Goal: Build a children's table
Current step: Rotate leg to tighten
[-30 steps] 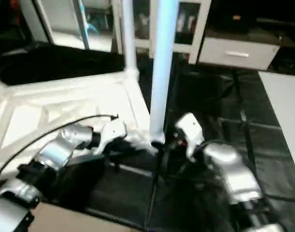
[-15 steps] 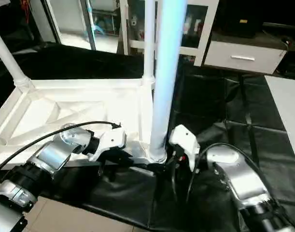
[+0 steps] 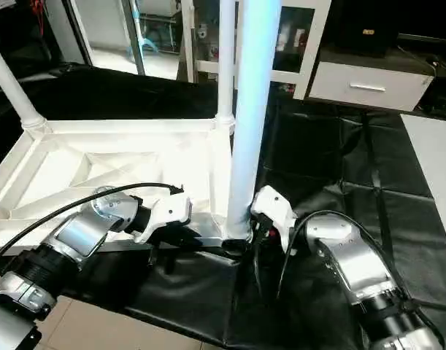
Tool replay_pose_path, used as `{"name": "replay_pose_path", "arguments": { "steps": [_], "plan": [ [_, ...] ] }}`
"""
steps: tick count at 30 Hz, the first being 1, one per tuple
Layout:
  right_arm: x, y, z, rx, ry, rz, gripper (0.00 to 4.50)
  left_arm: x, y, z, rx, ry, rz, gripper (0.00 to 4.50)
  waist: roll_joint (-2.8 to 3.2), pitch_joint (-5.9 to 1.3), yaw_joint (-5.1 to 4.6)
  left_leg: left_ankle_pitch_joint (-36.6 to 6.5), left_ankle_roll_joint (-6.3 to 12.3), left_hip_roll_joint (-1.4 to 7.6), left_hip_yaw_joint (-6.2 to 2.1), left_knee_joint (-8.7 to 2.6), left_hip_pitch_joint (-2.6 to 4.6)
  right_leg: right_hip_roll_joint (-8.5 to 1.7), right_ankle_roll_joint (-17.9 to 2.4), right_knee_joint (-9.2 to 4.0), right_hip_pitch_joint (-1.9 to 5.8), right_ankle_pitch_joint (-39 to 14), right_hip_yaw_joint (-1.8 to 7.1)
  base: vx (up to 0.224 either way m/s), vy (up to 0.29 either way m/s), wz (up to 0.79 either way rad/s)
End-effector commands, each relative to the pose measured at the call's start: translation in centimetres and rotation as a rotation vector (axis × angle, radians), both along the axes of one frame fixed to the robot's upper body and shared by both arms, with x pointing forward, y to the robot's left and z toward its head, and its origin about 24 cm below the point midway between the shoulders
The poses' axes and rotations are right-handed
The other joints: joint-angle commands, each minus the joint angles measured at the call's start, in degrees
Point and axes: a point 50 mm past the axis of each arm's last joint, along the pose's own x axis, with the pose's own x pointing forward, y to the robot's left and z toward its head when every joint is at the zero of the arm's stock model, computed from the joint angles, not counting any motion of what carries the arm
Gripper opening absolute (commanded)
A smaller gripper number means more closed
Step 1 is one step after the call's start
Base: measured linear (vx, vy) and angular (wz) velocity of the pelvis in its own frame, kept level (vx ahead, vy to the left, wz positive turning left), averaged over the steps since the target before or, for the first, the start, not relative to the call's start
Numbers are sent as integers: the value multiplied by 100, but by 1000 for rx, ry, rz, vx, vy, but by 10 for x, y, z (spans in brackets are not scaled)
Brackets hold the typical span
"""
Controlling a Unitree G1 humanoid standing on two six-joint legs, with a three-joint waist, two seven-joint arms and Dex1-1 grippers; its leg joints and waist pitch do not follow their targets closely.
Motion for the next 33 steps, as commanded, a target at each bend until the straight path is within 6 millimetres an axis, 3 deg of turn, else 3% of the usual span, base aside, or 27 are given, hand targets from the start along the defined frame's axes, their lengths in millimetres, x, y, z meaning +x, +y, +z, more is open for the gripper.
{"name": "replay_pose_path", "arguments": {
  "steps": [1,6,21,22,24,25,27,28,30,33],
  "plan": [
    [2,0,2,-5,-12,18,312,-13,3,-23,99,74,-36,0,-94,-285,-29,-761,543,276,-62,-426,-22,-271,-1523,-335,279,-766,199,0,0,0],
    [2,-1,2,-8,-12,23,273,-14,3,-23,101,76,-36,0,-96,-288,-26,-729,593,276,-57,-416,-18,-269,-1560,-330,277,-695,199,0,0,0],
    [7,1,-3,20,-33,-41,265,-11,2,-23,90,54,-6,0,-91,-287,-37,-782,586,271,-56,-415,-18,-263,-1570,-336,275,-803,189,0,0,0],
    [16,3,-6,38,-75,-152,265,0,-3,-22,56,-4,81,0,-88,-261,-67,-981,495,250,-43,-419,-27,-259,-1501,-386,238,-1146,190,0,0,0],
    [21,4,-8,49,-100,-230,265,6,-5,-21,39,-35,141,0,-117,-259,-76,-1211,325,253,-66,-446,-3,-260,-1336,-422,249,-1632,184,0,0,0],
    [21,4,-8,49,-100,-230,264,6,-5,-21,39,-35,141,0,-120,-243,-84,-1291,301,237,-58,-449,5,-251,-1276,-452,224,-1818,185,0,0,0],
    [31,7,-11,79,-133,-393,264,19,-9,-19,17,-99,251,0,-112,-241,-101,-1490,206,231,-79,-463,19,-254,-1114,-483,200,-2224,184,0,0,0],
    [31,7,-11,79,-133,-394,264,19,-9,-19,17,-99,251,0,-124,-259,-117,-1474,144,227,-97,-472,2,-257,-1033,-486,213,-2215,187,0,0,0],
    [40,11,-14,128,-153,-588,264,29,-14,-17,-5,-129,347,0,-121,-256,-130,-1415,138,222,-93,-476,-12,-243,-1030,-475,201,-2056,190,0,0,0],
    [44,11,-18,134,-160,-703,264,33,-16,-16,-13,-138,391,0,-118,-268,-201,-1411,108,207,-103,-481,-28,-249,-1026,-479,198,-1995,185,0,0,0]
  ]
}}
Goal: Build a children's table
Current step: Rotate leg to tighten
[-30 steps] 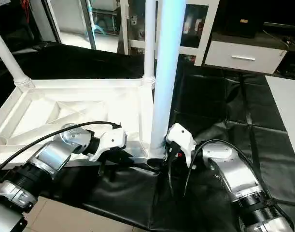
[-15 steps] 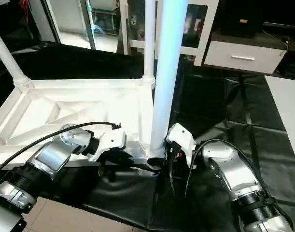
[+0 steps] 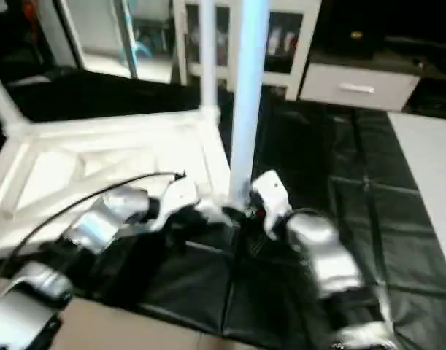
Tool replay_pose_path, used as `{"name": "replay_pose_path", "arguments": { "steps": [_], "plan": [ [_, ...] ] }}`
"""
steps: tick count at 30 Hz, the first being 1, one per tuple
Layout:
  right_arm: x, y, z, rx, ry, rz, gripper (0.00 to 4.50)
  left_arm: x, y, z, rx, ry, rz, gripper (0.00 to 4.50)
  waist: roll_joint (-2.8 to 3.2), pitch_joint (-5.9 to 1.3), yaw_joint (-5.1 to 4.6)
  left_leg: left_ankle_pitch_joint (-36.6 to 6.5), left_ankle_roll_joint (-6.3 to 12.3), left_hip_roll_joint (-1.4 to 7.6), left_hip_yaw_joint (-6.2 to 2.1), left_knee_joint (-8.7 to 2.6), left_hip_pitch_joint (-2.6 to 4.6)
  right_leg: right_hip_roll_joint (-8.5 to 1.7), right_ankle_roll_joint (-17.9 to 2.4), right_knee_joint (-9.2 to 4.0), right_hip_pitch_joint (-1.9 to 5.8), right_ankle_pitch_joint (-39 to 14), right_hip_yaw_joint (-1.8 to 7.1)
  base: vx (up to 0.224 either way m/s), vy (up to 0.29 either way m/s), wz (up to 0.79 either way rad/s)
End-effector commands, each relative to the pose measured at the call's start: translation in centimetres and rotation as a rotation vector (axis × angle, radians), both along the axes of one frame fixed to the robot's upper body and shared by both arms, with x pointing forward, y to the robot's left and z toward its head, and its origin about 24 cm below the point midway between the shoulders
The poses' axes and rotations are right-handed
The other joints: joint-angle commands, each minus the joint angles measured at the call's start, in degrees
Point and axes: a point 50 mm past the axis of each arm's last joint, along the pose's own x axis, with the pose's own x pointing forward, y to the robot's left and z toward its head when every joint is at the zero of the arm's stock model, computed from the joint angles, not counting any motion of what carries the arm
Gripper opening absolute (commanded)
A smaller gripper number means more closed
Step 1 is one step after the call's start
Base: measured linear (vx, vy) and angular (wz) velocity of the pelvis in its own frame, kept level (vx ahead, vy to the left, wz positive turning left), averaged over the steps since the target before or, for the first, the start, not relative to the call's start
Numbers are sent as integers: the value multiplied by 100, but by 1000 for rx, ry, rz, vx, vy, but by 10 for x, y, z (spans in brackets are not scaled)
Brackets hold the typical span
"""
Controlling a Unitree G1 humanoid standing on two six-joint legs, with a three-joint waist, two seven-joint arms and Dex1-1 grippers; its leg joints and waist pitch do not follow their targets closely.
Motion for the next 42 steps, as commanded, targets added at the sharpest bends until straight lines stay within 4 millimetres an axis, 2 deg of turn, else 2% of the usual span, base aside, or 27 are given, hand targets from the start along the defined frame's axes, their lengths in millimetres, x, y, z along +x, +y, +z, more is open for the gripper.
{"name": "replay_pose_path", "arguments": {
  "steps": [1,2,3,4,5,6,7,8,10,12,13,16,17,20,21,22,23,26,27,29,31,34,35,37,38,39,42],
  "plan": [
    [10,-10,2,-38,-31,-183,263,2,3,-10,20,3,99,0,-62,-282,-6,-1365,158,227,-105,-503,-28,-245,-1070,-464,232,-1830,163,0,0,0],
    [13,-11,-5,-59,-28,-361,263,6,0,-9,16,-14,140,0,-48,-284,-35,-1258,138,221,-85,-494,-40,-244,-1142,-451,199,-1627,177,0,0,0],
    [14,-11,-8,-70,-26,-448,263,7,-1,-9,14,-20,152,0,-44,-300,-46,-1167,99,197,-96,-497,-52,-246,-1146,-444,229,-1588,162,0,0,0],
    [14,-11,-8,-70,-26,-448,263,7,-1,-9,14,-20,152,0,-54,-321,-42,-1038,133,197,-87,-474,-46,-248,-1164,-435,235,-1402,164,0,0,0],
    [15,-11,-11,-74,-24,-542,263,9,-3,-9,10,-32,170,0,-24,-323,-35,-962,169,204,-85,-469,-43,-247,-1199,-418,240,-1238,168,0,0,0],
    [15,-11,-11,-74,-24,-542,263,9,-3,-9,10,-32,170,0,-18,-325,-41,-881,204,204,-70,-458,-33,-238,-1251,-412,221,-1054,176,0,0,0],
    [15,-8,-14,-79,-14,-612,263,11,-5,-8,9,-41,179,0,-11,-333,-47,-656,325,198,-76,-449,-77,-229,-1376,-351,269,-558,163,0,0,0],
    [16,1,-14,-91,-28,-637,263,12,-7,-8,11,-48,184,0,-24,-338,-46,-600,354,197,-74,-445,-82,-232,-1396,-345,274,-480,159,0,0,0],
    [17,12,-10,-84,-58,-633,263,13,-8,-8,12,-54,187,0,-4,-349,-32,-519,412,197,-65,-431,-43,-236,-1468,-330,264,-337,160,0,0,0],
    [18,22,-5,-67,-97,-613,263,14,-9,-8,15,-57,189,0,-3,-345,-20,-488,503,202,-59,-428,-43,-238,-1543,-312,287,-136,165,0,0,0],
    [20,24,-3,-39,-100,-605,263,14,-8,-9,17,-58,192,0,-16,-325,-11,-638,561,208,-52,-441,-37,-244,-1556,-332,281,-267,162,0,0,0],
    [21,26,-2,-4,-97,-580,263,14,-6,-11,26,-56,192,0,-24,-303,-8,-951,494,212,-53,-461,-25,-250,-1495,-381,268,-768,165,0,0,0],
    [21,26,-2,-4,-97,-580,319,14,-6,-11,26,-56,192,0,-23,-294,-4,-1045,442,216,-52,-470,-23,-251,-1433,-399,262,-938,170,0,0,0],
    [20,23,6,28,-125,-529,333,13,-1,-13,36,-50,181,0,-31,-301,16,-934,438,220,-60,-470,-36,-250,-1357,-383,283,-828,176,0,0,0],
    [20,21,8,33,-133,-525,353,12,0,-13,38,-48,177,0,-29,-305,14,-833,467,219,-63,-469,-48,-244,-1372,-364,289,-687,172,0,0,0],
    [19,20,9,53,-121,-499,353,12,1,-14,41,-43,166,0,-12,-308,25,-798,476,225,-64,-468,-38,-249,-1381,-360,283,-634,173,0,0,0],
    [18,18,10,78,-107,-468,375,10,2,-15,45,-38,150,0,-26,-311,21,-769,522,222,-62,-460,-45,-246,-1412,-349,293,-525,171,0,0,0],
    [15,16,7,58,-45,-309,383,7,5,-17,54,-21,115,0,-41,-303,15,-790,660,226,-66,-453,-69,-251,-1438,-355,318,-540,166,0,0,0],
    [13,12,9,63,-42,-253,383,6,6,-17,52,-13,96,0,37,-305,26,-827,655,226,-68,-450,-49,-264,-1471,-360,306,-614,167,0,0,0],
    [8,7,12,63,-51,-152,383,3,7,-19,49,5,63,0,-23,-304,29,-852,639,238,-59,-444,-55,-259,-1469,-373,310,-640,173,0,0,0],
    [1,-3,18,98,-37,-19,383,-5,9,-21,43,46,-27,0,8,-300,38,-863,664,250,-66,-448,-55,-256,-1489,-376,318,-628,168,0,0,0],
    [-13,-15,25,55,-38,184,383,-17,11,-21,33,96,-175,0,-12,-302,56,-858,750,267,-72,-444,-65,-257,-1558,-358,334,-540,168,0,0,0],
    [-17,-18,26,30,-32,241,383,-19,12,-21,36,106,-207,0,78,-295,50,-879,740,275,-72,-447,-57,-272,-1603,-347,303,-557,176,0,0,0],
    [-27,-26,25,-8,14,363,383,-24,15,-21,53,128,-267,0,22,-284,48,-1082,708,274,-60,-452,-40,-251,-1590,-385,306,-761,170,0,0,0],
    [-31,-28,25,-12,38,395,383,-25,16,-21,61,133,-283,0,24,-278,53,-1098,698,283,-67,-459,-48,-264,-1583,-388,316,-824,175,0,0,0],
    [-34,-31,26,-16,60,436,383,-27,18,-20,69,141,-309,0,48,-272,67,-1224,660,297,-63,-473,-23,-269,-1582,-409,282,-1018,174,0,0,0],
    [-38,-34,27,-28,82,486,383,-30,19,-19,76,158,-347,0,28,-271,96,-1268,546,305,-65,-484,-9,-271,-1549,-413,272,-1134,184,0,0,0]
  ]
}}
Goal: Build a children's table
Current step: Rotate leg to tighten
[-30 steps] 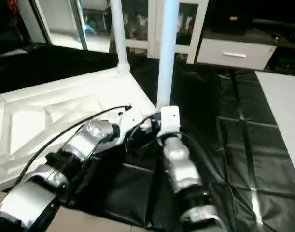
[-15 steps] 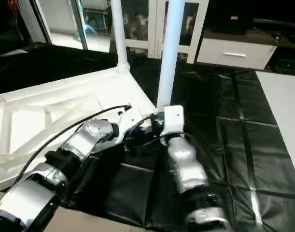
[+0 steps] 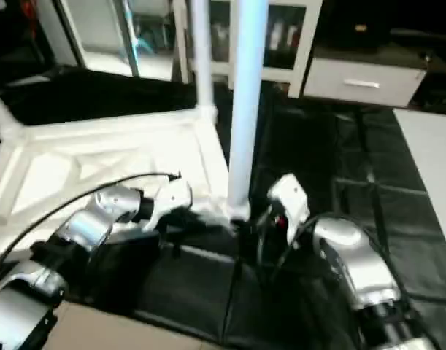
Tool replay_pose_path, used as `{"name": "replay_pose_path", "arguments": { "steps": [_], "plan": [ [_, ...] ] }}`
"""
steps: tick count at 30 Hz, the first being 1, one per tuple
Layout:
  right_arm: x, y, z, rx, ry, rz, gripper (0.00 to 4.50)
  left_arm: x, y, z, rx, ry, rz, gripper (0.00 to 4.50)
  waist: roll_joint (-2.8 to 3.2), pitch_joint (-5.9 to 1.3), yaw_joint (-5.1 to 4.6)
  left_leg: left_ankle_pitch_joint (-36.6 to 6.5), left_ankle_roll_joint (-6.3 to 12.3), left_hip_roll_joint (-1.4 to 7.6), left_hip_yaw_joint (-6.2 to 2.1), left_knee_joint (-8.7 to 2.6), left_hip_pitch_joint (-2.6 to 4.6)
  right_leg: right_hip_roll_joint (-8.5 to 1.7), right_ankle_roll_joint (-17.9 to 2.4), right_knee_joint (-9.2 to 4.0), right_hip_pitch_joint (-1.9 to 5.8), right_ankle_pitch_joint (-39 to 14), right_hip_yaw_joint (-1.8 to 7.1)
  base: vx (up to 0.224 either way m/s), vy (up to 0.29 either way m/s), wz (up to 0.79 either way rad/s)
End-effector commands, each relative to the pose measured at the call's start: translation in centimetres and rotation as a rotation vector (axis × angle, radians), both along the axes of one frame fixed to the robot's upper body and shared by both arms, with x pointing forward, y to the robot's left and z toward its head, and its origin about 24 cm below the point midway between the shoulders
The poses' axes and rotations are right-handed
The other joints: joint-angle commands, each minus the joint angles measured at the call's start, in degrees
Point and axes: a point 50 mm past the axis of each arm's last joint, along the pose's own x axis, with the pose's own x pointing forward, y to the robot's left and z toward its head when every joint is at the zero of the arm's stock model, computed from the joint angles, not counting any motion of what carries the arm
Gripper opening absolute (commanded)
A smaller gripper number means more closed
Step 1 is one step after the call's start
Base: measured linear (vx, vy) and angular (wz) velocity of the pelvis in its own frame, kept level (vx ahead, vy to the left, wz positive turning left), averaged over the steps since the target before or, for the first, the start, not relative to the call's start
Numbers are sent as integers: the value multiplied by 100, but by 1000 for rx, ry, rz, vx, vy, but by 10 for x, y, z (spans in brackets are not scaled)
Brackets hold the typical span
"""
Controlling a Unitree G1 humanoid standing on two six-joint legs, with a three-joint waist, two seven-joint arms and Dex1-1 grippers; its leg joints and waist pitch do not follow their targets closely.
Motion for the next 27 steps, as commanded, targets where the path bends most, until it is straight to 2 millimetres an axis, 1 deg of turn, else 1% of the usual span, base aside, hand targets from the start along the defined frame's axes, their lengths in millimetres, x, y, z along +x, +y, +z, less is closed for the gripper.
{"name": "replay_pose_path", "arguments": {
  "steps": [1,3,4,5,6,7,8,10,13,18,19,21,22,23,24,25,26,27],
  "plan": [
    [-7,2,5,-1,20,94,383,-18,-2,-18,88,97,-126,0,-70,-252,3,-1284,521,286,-65,-470,-10,-271,-1530,-413,275,-1172,197,0,0,0],
    [-7,2,5,-3,21,100,383,-18,-2,-18,88,98,-129,0,-69,-259,20,-1289,501,291,-68,-467,-2,-279,-1508,-413,278,-1210,200,0,0,0],
    [-11,3,4,-37,23,159,383,-21,-1,-15,96,118,-170,0,-72,-267,57,-1195,485,293,-63,-460,9,-280,-1515,-399,276,-1094,203,0,0,0],
    [-11,4,4,-43,20,167,383,-22,-1,-15,98,124,-177,0,-71,-272,72,-1122,491,295,-66,-458,8,-280,-1516,-385,278,-1007,205,0,0,0],
    [-10,5,4,-49,17,167,383,-22,0,-15,103,126,-181,0,-64,-271,76,-1038,507,288,-61,-456,-8,-276,-1542,-371,275,-874,199,0,0,0],
    [-10,5,4,-53,16,169,383,-22,0,-15,108,127,-182,0,-66,-280,81,-1018,503,285,-55,-446,8,-272,-1565,-367,269,-807,198,0,0,0],
    [-9,6,3,-61,20,176,383,-22,1,-15,115,127,-185,0,-73,-280,84,-1014,505,282,-55,-443,2,-271,-1575,-362,272,-783,199,0,0,0],
    [-9,7,2,-70,23,184,383,-22,1,-14,119,126,-187,0,-67,-275,87,-1008,501,281,-61,-450,-8,-275,-1572,-360,283,-793,193,0,0,0],
    [-9,6,0,-79,32,199,383,-23,2,-13,123,131,-192,0,-72,-274,79,-1069,473,279,-61,-451,-5,-279,-1555,-369,285,-890,196,0,0,0],
    [-6,7,0,-78,33,200,383,-23,2,-12,124,127,-189,0,-71,-278,71,-1007,483,279,-65,-446,-11,-280,-1564,-359,293,-854,191,0,0,0],
    [-4,8,1,-71,26,195,367,-23,3,-12,124,128,-187,0,-69,-283,70,-992,491,275,-56,-437,-3,-272,-1584,-364,283,-809,192,0,0,0],
    [-4,8,1,-67,26,194,367,-23,3,-13,124,129,-187,0,-66,-285,73,-937,514,275,-58,-436,-8,-268,-1611,-348,291,-693,189,0,0,0],
    [-3,9,1,-64,26,191,357,-24,3,-13,124,130,-186,0,-68,-285,74,-935,515,276,-59,-437,-9,-268,-1616,-346,295,-684,187,0,0,0],
    [-2,9,0,-61,28,191,345,-24,3,-13,123,131,-184,0,-98,-288,77,-909,530,277,-60,-433,-13,-275,-1622,-333,300,-679,189,0,0,0],
    [-2,9,0,-61,28,191,345,-24,3,-13,123,131,-184,0,-87,-291,80,-879,543,277,-54,-428,-3,-275,-1622,-338,294,-666,189,0,0,0],
    [-2,10,0,-59,28,191,329,-24,3,-13,124,132,-183,0,-93,-290,78,-866,548,277,-54,-427,-5,-274,-1632,-335,294,-652,189,0,0,0],
    [-2,10,0,-58,27,190,329,-24,3,-13,125,132,-183,0,-90,-288,77,-859,558,275,-53,-427,-6,-270,-1640,-335,291,-649,187,0,0,0],
    [-1,10,0,-57,27,190,313,-24,3,-13,126,132,-182,0,-91,-289,76,-859,561,272,-51,-424,-7,-269,-1641,-334,292,-651,187,0,0,0]
  ]
}}
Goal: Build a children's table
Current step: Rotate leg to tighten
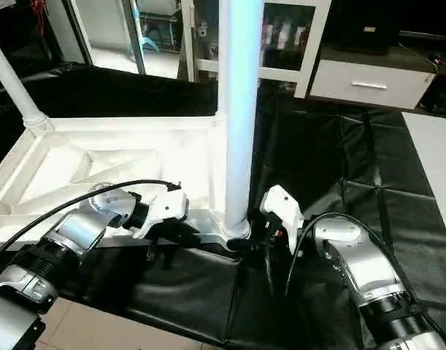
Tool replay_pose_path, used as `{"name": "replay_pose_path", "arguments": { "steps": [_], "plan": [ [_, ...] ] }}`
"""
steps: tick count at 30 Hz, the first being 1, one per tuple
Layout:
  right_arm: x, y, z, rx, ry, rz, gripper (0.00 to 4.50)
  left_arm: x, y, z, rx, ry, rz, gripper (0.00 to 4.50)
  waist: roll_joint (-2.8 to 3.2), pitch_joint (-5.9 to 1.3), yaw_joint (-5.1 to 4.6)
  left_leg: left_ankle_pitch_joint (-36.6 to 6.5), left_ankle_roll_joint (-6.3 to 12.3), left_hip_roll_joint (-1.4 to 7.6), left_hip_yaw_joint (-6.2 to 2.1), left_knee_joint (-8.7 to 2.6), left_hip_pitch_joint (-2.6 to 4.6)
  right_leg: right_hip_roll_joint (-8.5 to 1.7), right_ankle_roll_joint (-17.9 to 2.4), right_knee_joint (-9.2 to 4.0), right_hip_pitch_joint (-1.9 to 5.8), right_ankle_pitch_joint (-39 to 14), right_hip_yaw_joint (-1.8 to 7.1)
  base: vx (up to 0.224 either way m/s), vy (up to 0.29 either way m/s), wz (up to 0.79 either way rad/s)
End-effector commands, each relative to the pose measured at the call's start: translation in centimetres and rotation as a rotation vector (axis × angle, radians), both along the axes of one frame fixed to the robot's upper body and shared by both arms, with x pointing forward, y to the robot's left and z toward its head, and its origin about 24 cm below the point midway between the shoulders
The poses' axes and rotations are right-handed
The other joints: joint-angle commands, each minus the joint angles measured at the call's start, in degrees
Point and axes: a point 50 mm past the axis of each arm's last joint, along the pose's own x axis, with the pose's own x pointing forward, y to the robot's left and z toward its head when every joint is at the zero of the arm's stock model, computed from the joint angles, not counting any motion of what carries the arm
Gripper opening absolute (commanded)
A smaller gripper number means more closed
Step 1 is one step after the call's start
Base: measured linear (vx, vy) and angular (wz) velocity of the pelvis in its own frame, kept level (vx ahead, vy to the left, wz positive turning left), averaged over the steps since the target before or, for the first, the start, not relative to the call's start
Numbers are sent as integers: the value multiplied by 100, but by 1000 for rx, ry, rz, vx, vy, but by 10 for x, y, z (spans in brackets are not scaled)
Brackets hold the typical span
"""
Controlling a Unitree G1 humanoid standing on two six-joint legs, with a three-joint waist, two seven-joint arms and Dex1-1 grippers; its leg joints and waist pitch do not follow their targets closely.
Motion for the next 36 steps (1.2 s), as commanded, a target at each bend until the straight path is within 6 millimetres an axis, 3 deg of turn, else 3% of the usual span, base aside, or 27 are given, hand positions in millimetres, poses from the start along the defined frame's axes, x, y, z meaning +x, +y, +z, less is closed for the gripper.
{"name": "replay_pose_path", "arguments": {
  "steps": [1,4,13,15,19,20,22,24,26,29,30,31,34,36],
  "plan": [
    [1,4,1,6,-8,27,313,-13,-2,-17,91,68,-80,0,-75,-295,-16,-862,554,268,-57,-427,-11,-274,-1641,-338,298,-671,192,0,0,0],
    [1,4,1,10,-9,27,282,-13,-2,-17,94,68,-79,0,-76,-292,-17,-882,546,266,-57,-428,-12,-272,-1621,-342,300,-716,190,0,0,0],
    [6,4,-1,7,-50,-27,266,-12,-1,-17,105,58,-68,0,-71,-300,-24,-838,553,260,-54,-417,-15,-271,-1635,-336,302,-665,191,0,0,0],
    [15,5,-4,0,-87,-138,266,-8,-3,-18,110,26,-40,0,-65,-280,-43,-959,496,259,-56,-438,-20,-268,-1594,-365,284,-895,186,0,0,0],
    [32,8,-11,12,-148,-430,265,6,-10,-19,80,-54,98,0,-73,-241,-129,-1502,142,214,-76,-477,22,-255,-1189,-482,228,-2120,178,0,0,0],
    [37,8,-15,0,-151,-551,264,12,-16,-18,50,-74,149,0,-94,-247,-159,-1554,79,204,-89,-479,26,-258,-1119,-498,221,-2270,181,0,0,0],
    [39,8,-18,-6,-150,-637,264,13,-20,-19,36,-86,169,0,-87,-244,-206,-1603,44,196,-102,-493,6,-242,-1046,-509,212,-2307,180,0,0,0],
    [42,5,-24,0,-136,-832,264,18,-29,-18,2,-118,223,0,-80,-242,-227,-1658,48,207,-125,-521,-24,-257,-969,-518,224,-2379,167,0,0,0],
    [41,4,-33,-8,-147,-1061,264,23,-41,-15,-27,-170,277,0,-80,-285,-252,-1531,31,198,-112,-491,-3,-261,-1031,-509,198,-2040,197,0,0,0],
    [39,6,-38,-61,-175,-1158,264,25,-47,-15,-34,-195,299,0,-75,-284,-257,-1230,110,186,-91,-484,-38,-235,-1192,-451,224,-1288,195,0,0,0],
    [39,10,-40,-94,-201,-1182,264,27,-51,-14,-37,-209,316,0,-79,-288,-260,-1218,125,177,-87,-477,-47,-233,-1196,-448,232,-1293,190,0,0,0],
    [38,11,-41,-124,-231,-1207,264,28,-53,-14,-38,-215,320,0,-61,-300,-235,-1212,175,176,-76,-465,-15,-243,-1185,-464,217,-1327,194,0,0,0],
    [40,18,-36,-133,-296,-1249,264,29,-57,-14,-39,-223,317,0,-39,-319,-178,-782,309,176,-72,-440,-37,-235,-1323,-393,256,-613,196,0,0,0],
    [42,22,-32,-107,-314,-1243,264,28,-57,-16,-34,-224,312,0,-30,-325,-163,-768,388,183,-70,-436,-22,-241,-1413,-364,271,-395,192,0,0,0]
  ]
}}
